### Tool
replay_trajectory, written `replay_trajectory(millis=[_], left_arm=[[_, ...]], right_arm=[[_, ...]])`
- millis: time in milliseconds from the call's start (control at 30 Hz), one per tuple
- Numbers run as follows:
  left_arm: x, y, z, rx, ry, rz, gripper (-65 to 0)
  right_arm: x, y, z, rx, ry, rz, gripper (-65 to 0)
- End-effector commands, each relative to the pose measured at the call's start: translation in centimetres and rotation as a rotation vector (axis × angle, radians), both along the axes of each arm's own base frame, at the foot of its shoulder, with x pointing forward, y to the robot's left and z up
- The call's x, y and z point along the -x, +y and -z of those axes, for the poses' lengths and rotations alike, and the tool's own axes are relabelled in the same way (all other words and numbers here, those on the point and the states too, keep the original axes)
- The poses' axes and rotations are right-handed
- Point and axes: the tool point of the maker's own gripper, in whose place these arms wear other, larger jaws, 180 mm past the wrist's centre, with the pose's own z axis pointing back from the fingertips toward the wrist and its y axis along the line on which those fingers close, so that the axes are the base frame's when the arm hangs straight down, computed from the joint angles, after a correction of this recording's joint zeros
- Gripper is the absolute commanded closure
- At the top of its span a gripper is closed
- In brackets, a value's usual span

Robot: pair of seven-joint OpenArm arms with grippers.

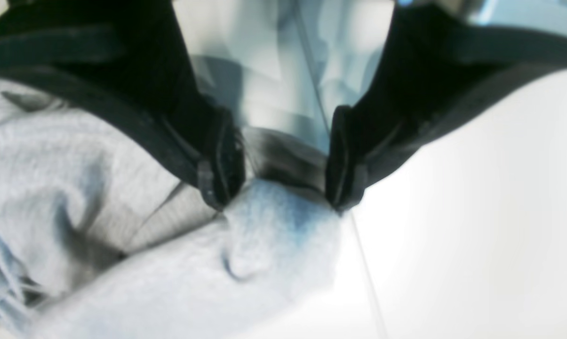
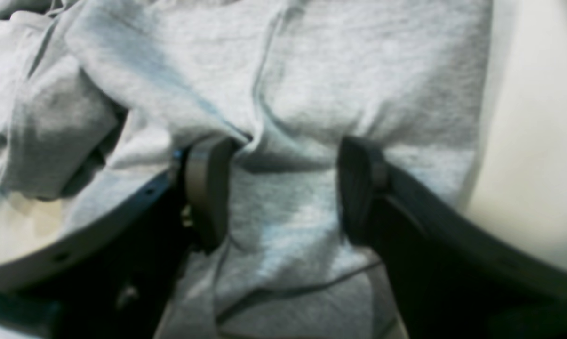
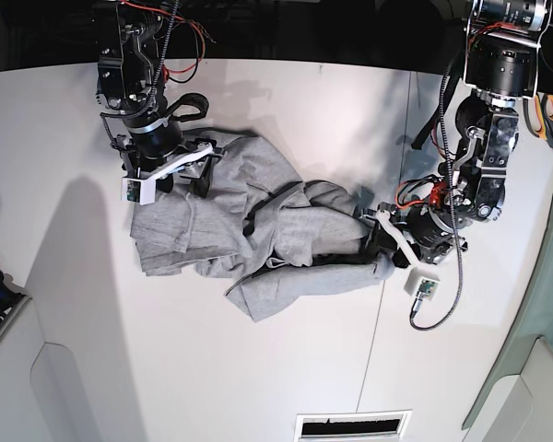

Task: Layout the t-shirt on the table in an organized manner, then fold the t-shirt properly
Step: 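Pull the held fabric apart with both grippers to spread the shirt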

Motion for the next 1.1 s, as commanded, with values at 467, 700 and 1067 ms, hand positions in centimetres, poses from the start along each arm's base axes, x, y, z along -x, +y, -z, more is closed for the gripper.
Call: replay_trajectory(millis=[467,700,1067], left_arm=[[-2.3,-1.7,-3.2,-0.006,-0.175,0.065,-33.1],[-1.4,-3.8,-0.3,-0.033,-0.201,0.147,-1.7],[-5.8,5.2,-4.9,-0.032,-0.176,-0.104,0.0]], right_arm=[[-0.7,-0.1,-0.8,0.001,-0.033,0.006,-35.4],[-0.7,-0.2,-0.8,0.008,-0.033,0.003,-23.6],[-2.6,-3.5,-4.5,0.162,-0.157,-0.007,0.0]])
